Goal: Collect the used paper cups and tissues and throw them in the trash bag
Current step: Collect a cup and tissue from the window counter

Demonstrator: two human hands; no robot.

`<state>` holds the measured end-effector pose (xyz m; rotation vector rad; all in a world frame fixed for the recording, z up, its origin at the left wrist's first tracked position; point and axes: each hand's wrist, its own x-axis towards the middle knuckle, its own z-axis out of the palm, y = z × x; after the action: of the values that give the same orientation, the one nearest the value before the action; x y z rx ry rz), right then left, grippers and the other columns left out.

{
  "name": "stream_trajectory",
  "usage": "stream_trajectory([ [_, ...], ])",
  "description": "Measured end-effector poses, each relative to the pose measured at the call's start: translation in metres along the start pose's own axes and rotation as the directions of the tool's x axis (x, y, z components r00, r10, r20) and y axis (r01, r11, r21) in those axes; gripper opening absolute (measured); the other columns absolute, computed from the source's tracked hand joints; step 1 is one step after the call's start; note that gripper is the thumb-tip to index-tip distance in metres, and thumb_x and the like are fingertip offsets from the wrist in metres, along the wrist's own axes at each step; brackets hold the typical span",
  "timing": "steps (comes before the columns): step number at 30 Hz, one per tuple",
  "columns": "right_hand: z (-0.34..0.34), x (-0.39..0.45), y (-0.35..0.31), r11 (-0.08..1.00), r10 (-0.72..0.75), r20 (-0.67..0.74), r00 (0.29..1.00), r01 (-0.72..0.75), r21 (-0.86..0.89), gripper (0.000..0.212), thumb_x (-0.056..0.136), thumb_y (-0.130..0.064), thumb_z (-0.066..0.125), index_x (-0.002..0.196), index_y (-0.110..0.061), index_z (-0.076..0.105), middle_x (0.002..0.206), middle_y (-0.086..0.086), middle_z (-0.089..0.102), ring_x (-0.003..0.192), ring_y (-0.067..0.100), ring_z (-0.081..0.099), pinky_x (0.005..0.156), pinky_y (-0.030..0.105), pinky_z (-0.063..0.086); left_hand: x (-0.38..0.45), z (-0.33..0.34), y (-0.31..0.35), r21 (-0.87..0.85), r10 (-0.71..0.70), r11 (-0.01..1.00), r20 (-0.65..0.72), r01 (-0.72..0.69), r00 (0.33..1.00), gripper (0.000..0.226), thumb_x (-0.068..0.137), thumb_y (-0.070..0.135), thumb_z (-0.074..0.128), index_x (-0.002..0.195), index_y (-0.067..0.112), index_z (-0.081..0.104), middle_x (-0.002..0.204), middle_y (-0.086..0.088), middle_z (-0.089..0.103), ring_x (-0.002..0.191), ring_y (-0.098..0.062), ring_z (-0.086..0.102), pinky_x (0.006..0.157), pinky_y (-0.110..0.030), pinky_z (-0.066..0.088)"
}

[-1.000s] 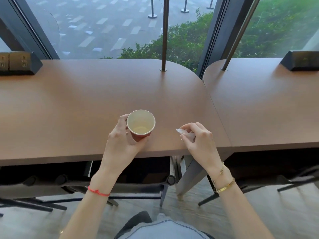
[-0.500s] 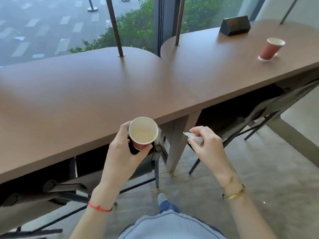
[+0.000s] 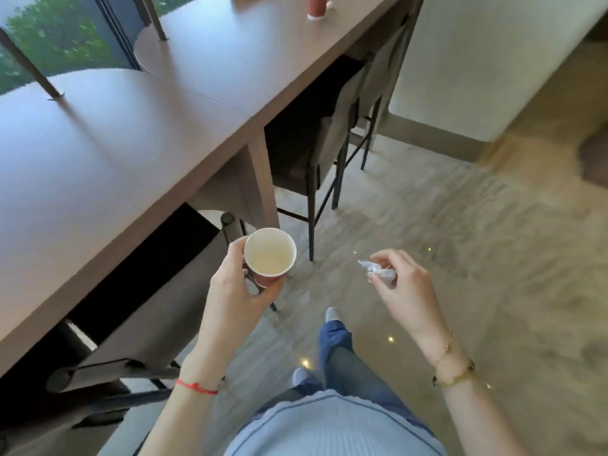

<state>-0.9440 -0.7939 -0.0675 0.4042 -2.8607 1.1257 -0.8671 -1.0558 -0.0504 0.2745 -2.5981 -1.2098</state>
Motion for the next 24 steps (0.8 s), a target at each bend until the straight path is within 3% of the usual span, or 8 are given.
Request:
stream_trajectory([
  [5, -0.03, -0.068, 0.025, 0.989, 0.144, -0.175, 0.974, -0.149, -0.016, 0.022, 0.08, -0.011, 0.07, 0.097, -0.022, 0.061, 0.091, -0.013, 0.059, 0.081, 0.008, 0.058, 0.072, 0.014, 0.041, -0.008, 0.03, 0.026, -0.022, 0.116, 0.993, 0.162, -0.114, 0.98, 0.069, 0.072, 0.033, 0.083, 0.127, 0.031, 0.042, 0.11, 0.032, 0.048, 0.096, 0.002, 0.053, 0.08, -0.021, 0.049],
  [9, -0.057, -0.118, 0.043, 0.961, 0.264, -0.29, 0.92, -0.276, 0.0, 0.02, 0.081, -0.012, 0.07, 0.097, -0.021, 0.061, 0.092, -0.009, 0.061, 0.084, 0.011, 0.06, 0.074, 0.024, 0.047, -0.015, 0.062, 0.054, -0.054, 0.233, 0.972, 0.281, -0.227, 0.931, 0.071, 0.071, 0.035, 0.083, 0.128, 0.029, 0.041, 0.114, 0.019, 0.053, 0.099, -0.007, 0.056, 0.077, -0.022, 0.049],
  [13, -0.087, -0.171, 0.06, 0.919, 0.368, -0.408, 0.835, -0.393, 0.024, 0.02, 0.08, -0.01, 0.071, 0.097, -0.016, 0.063, 0.095, -0.005, 0.063, 0.087, 0.012, 0.06, 0.078, 0.024, 0.046, -0.031, 0.102, 0.087, -0.109, 0.323, 0.946, 0.364, -0.305, 0.874, 0.068, 0.07, 0.039, 0.082, 0.124, 0.034, 0.042, 0.111, 0.021, 0.055, 0.097, -0.005, 0.057, 0.077, -0.021, 0.046],
  [17, -0.119, -0.232, 0.08, 0.864, 0.465, -0.48, 0.744, -0.5, 0.062, 0.022, 0.081, -0.012, 0.071, 0.101, -0.016, 0.062, 0.096, -0.005, 0.063, 0.09, 0.011, 0.059, 0.079, 0.021, 0.045, -0.06, 0.148, 0.134, -0.19, 0.419, 0.908, 0.446, -0.374, 0.791, 0.067, 0.07, 0.04, 0.083, 0.123, 0.033, 0.042, 0.111, 0.019, 0.056, 0.096, -0.007, 0.058, 0.074, -0.018, 0.048],
  [21, -0.155, -0.306, 0.103, 0.803, 0.532, -0.552, 0.642, -0.59, 0.087, 0.023, 0.081, -0.011, 0.071, 0.102, -0.017, 0.062, 0.092, -0.005, 0.063, 0.083, 0.01, 0.057, 0.073, 0.017, 0.04, -0.107, 0.199, 0.188, -0.277, 0.519, 0.854, 0.505, -0.44, 0.69, 0.066, 0.071, 0.038, 0.082, 0.123, 0.032, 0.043, 0.112, 0.017, 0.057, 0.098, -0.012, 0.061, 0.079, -0.031, 0.054],
  [24, -0.183, -0.365, 0.121, 0.754, 0.576, -0.592, 0.563, -0.645, 0.121, 0.021, 0.081, -0.009, 0.071, 0.1, -0.014, 0.062, 0.092, -0.002, 0.063, 0.081, 0.011, 0.057, 0.072, 0.015, 0.038, -0.15, 0.235, 0.227, -0.337, 0.574, 0.818, 0.537, -0.466, 0.618, 0.066, 0.07, 0.04, 0.082, 0.123, 0.033, 0.043, 0.114, 0.016, 0.059, 0.098, -0.012, 0.062, 0.079, -0.029, 0.054],
])
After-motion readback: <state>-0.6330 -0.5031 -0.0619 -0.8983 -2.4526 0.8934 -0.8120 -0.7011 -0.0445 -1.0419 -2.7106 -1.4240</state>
